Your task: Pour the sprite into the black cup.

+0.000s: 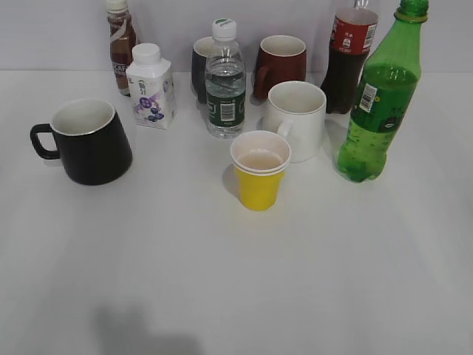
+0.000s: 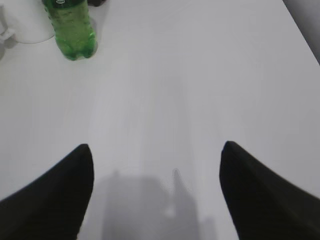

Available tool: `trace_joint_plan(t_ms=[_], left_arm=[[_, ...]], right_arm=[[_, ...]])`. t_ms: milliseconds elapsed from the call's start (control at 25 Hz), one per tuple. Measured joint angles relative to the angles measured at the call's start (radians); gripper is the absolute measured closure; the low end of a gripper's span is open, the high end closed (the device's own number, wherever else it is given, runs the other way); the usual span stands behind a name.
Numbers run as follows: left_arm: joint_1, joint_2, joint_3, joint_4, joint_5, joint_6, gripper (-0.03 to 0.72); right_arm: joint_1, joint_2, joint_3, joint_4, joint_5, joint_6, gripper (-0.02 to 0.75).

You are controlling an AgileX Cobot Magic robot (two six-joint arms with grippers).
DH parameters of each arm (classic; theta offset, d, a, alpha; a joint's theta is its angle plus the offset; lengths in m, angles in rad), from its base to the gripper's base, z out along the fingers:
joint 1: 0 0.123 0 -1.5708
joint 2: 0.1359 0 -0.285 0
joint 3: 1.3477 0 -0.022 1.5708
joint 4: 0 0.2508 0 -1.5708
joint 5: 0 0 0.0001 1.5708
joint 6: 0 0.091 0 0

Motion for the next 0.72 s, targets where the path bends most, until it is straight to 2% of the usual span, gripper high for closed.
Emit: trace_joint_plan(t_ms=[720], left_arm=[[0.0, 0.0, 0.0, 0.0, 0.0, 0.0, 0.464]], right_arm=[[0.0, 0.0, 0.0, 0.0, 0.0, 0.0, 0.15]])
